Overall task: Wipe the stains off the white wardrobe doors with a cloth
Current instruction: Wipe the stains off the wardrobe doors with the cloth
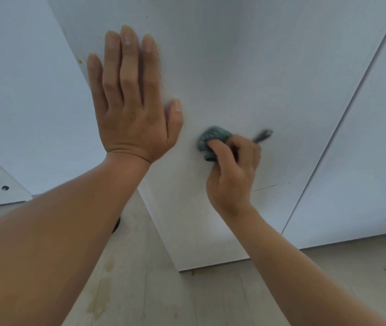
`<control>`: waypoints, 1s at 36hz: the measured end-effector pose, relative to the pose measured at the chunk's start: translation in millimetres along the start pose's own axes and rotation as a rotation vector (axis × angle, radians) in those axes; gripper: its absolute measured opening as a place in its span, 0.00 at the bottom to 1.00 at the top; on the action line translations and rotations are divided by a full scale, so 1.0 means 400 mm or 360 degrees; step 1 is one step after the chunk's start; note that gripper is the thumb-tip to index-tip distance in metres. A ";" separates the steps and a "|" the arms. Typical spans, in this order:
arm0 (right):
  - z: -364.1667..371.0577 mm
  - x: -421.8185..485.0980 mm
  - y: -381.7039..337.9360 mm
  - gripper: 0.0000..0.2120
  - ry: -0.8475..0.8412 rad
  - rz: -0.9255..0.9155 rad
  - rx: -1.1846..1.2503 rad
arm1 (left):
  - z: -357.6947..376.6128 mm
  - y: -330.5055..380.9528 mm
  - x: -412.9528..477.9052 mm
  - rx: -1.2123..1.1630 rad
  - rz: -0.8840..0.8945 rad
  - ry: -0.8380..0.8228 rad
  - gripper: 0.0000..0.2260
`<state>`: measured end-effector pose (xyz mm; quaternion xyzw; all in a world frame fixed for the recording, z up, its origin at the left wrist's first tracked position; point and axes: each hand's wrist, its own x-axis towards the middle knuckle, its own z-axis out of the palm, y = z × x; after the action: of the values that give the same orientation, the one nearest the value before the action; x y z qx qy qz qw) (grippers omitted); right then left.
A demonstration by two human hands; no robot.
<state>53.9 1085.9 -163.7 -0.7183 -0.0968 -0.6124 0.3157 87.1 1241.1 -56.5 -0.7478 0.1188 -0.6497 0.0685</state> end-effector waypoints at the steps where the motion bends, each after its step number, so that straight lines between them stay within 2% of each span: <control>1: 0.005 0.025 -0.011 0.13 -0.0007 -0.0076 0.0015 | 0.000 0.000 -0.001 -0.0001 -0.0005 -0.0004 0.31; 6: 0.019 0.028 0.002 0.13 -0.0040 -0.0350 -0.0056 | -0.002 -0.001 0.001 0.0012 -0.0024 0.0002 0.31; 11: 0.011 -0.147 0.080 0.13 -0.0401 -0.0766 -0.0251 | -0.003 0.000 0.000 0.0006 -0.0013 0.0000 0.31; 13: 0.003 -0.148 0.076 0.11 -0.0454 -0.0771 -0.0249 | -0.002 0.000 -0.001 0.0012 -0.0008 0.0007 0.31; 16: 0.007 -0.090 0.037 0.15 -0.0345 -0.0650 -0.0217 | -0.005 0.000 -0.001 0.0005 -0.0016 -0.0023 0.31; 19: 0.014 -0.068 0.028 0.14 -0.0271 -0.0594 -0.0200 | -0.005 0.001 -0.001 0.0009 -0.0018 -0.0018 0.31; 26: -0.018 -0.169 0.106 0.11 -0.0667 -0.0879 -0.0143 | -0.001 0.000 -0.003 0.0026 -0.0001 0.0038 0.32; 28: -0.040 -0.157 0.118 0.11 -0.0539 -0.0673 -0.0087 | 0.000 0.001 -0.003 0.0028 -0.0006 0.0043 0.32; 32: -0.116 -0.135 0.196 0.09 -0.0092 0.0174 -0.0150 | 0.000 0.002 -0.005 0.0029 -0.0012 0.0055 0.32; 36: -0.175 -0.130 0.299 0.14 0.0249 0.0914 -0.0236 | 0.000 0.003 -0.002 0.0035 -0.0006 0.0050 0.32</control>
<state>47.7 965.2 -249.2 -0.6881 0.1796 -0.5570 0.4290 86.8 1240.4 -57.6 -0.7368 0.1113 -0.6628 0.0736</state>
